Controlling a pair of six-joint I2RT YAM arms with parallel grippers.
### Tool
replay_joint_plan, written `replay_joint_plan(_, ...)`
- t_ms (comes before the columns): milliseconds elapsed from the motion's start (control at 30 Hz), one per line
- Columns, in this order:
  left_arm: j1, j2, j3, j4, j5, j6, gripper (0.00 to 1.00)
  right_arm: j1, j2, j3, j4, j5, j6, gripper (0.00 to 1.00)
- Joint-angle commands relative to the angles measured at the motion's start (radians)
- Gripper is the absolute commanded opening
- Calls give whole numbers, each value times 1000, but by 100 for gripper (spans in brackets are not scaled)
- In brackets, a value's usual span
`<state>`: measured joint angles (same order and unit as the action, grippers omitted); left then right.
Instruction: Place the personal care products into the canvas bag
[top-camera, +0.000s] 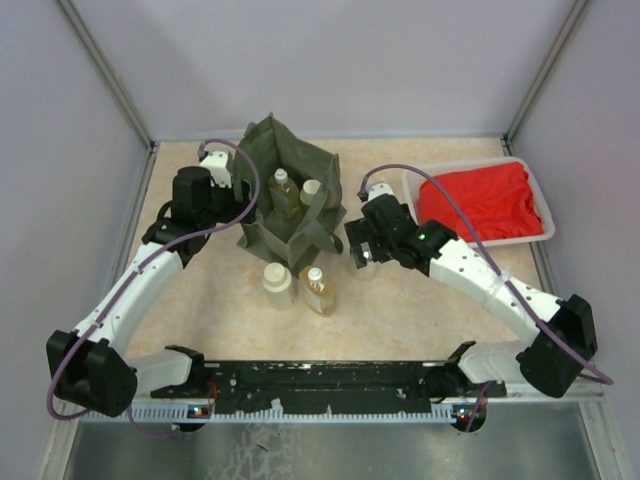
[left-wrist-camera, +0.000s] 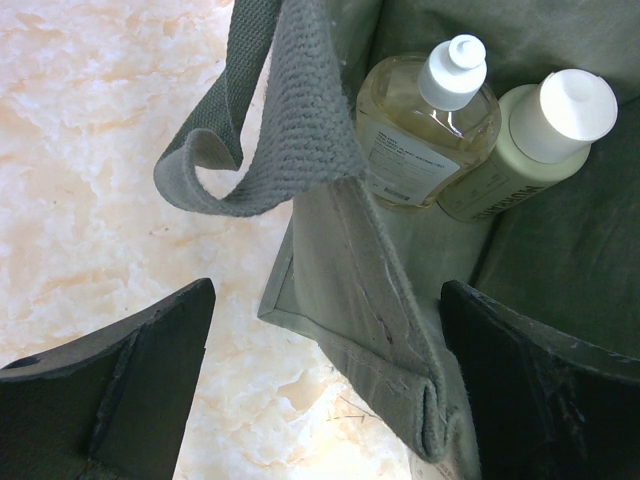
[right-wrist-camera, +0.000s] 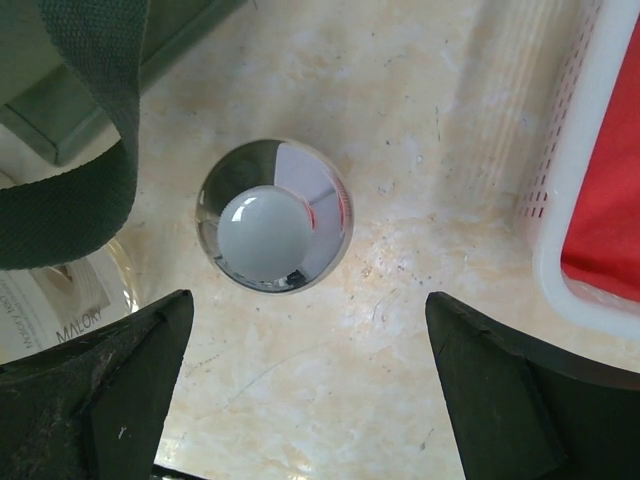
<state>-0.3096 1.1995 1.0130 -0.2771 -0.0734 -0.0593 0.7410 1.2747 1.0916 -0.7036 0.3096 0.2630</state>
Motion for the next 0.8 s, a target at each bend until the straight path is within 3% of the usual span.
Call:
replay_joint_plan(0, 3, 12, -10, -52, -15, 23, 100, -3, -3, 0, 59, -49, 9, 99)
replay_joint_plan(567, 3, 7, 2, -57, -20, 31, 100, -70, 187, 5, 167, -131, -42, 99)
replay_joint_plan(767, 3, 16, 1, -55, -18, 32, 100, -78, 199, -24, 215, -139, -68, 88)
